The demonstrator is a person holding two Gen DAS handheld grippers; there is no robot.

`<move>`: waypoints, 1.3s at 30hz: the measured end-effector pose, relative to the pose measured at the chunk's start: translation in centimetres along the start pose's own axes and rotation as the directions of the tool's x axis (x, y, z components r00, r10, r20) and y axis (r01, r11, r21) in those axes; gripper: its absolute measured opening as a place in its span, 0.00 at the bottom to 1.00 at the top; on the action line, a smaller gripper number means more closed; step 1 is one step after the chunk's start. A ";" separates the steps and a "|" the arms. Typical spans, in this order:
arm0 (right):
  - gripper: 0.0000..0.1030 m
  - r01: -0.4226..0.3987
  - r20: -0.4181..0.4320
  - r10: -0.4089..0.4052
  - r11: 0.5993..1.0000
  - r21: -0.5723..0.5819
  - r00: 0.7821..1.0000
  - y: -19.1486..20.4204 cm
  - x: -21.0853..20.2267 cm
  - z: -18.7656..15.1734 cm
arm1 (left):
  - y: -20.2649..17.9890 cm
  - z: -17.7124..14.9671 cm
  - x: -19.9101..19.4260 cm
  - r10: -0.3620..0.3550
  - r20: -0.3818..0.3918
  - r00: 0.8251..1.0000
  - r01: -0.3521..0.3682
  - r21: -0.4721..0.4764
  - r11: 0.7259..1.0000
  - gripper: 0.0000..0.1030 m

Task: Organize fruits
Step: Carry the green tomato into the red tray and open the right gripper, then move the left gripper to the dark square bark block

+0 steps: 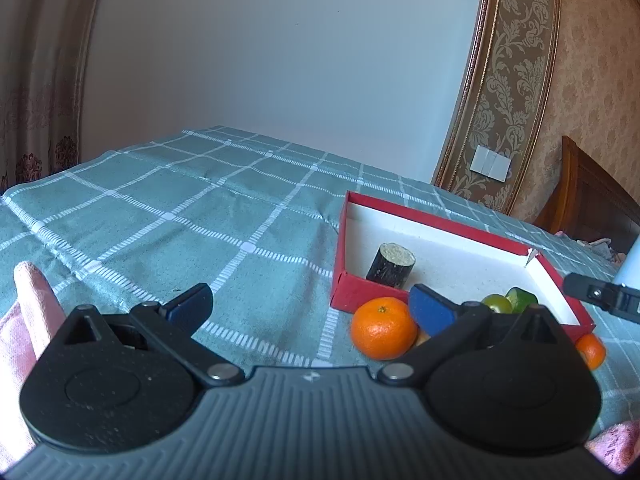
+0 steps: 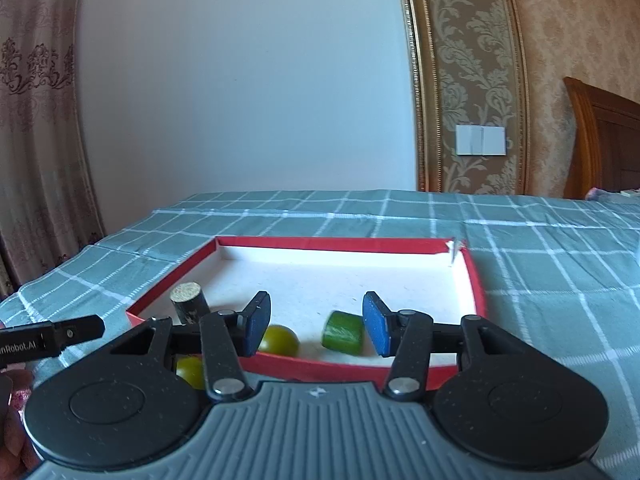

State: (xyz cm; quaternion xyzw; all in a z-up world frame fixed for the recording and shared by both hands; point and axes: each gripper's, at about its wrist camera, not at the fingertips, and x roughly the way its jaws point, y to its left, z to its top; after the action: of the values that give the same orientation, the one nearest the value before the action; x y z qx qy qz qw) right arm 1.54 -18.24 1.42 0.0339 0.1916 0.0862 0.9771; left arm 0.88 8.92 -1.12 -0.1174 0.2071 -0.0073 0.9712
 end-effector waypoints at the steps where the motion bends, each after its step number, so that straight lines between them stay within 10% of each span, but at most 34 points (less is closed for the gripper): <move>1: 0.50 0.010 -0.002 -0.010 1.000 0.009 1.000 -0.5 -0.6 -0.4 | -0.1 0.0 0.0 0.002 0.000 1.000 -0.002 0.005 1.000 1.00; 27: 0.67 0.137 -0.008 -0.137 0.977 0.166 0.991 -5.9 -4.1 -4.1 | -1.9 -0.4 1.0 0.126 -0.052 0.991 -0.120 0.113 0.986 1.00; 39: 0.71 0.134 -0.013 -0.135 0.962 0.238 0.991 -7.1 -4.1 -4.3 | -5.1 -1.4 -1.3 -0.029 0.002 1.000 0.027 0.267 0.963 1.00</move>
State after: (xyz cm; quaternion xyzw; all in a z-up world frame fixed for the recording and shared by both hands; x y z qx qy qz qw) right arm -2.77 -25.83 -1.77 0.1382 0.2009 -0.0041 0.9698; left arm -0.71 3.73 -0.68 0.0114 0.1998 -0.0484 0.9786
